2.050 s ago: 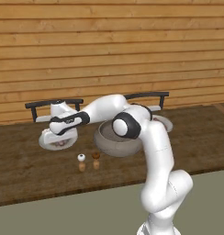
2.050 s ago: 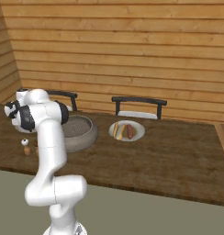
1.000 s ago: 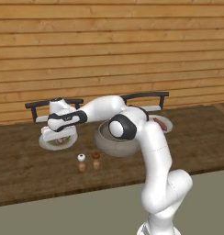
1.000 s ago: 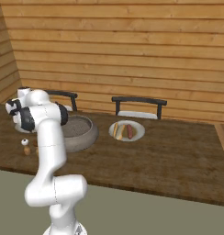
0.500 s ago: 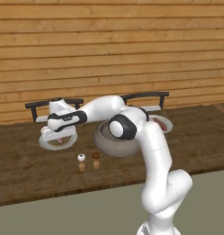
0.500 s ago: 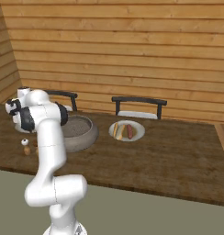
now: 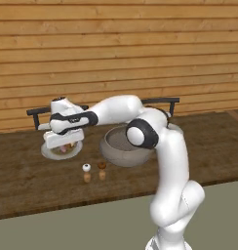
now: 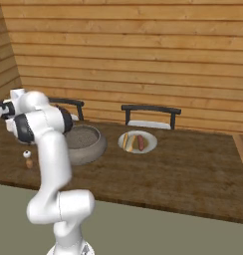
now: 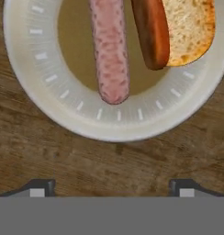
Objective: Place one bun and one sausage from the bowl on each plate.
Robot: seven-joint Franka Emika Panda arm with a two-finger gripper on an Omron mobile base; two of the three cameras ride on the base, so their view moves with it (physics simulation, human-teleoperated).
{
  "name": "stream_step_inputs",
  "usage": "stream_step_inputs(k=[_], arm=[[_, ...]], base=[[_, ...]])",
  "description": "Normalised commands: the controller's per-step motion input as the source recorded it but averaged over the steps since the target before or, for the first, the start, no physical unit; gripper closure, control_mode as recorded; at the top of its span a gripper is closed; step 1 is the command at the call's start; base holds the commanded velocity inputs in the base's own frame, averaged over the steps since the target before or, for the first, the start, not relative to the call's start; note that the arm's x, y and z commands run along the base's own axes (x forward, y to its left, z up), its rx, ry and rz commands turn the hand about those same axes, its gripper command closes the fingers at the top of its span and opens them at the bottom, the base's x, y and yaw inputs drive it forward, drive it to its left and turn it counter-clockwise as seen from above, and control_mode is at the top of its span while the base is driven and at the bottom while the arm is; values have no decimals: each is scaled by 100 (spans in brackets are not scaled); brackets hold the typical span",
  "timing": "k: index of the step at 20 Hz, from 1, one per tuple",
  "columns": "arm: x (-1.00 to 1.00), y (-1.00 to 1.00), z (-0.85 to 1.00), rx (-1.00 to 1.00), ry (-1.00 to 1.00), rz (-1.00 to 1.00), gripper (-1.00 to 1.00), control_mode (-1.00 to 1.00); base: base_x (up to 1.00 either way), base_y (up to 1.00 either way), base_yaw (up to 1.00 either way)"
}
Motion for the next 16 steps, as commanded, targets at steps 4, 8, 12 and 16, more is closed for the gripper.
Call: stream_step_inputs(k=[4,8,12,16], arm=[[-73,-74,66,0,0,0,-100,-100],[-67,-95,59,0,0,0,-100,-100],[-59,-100,64,1,0,0,-100,-100],[-50,-100,76,1,0,0,-100,-100]], base=[[0,0,0],[0,0,0],[0,0,0],[0,0,0]])
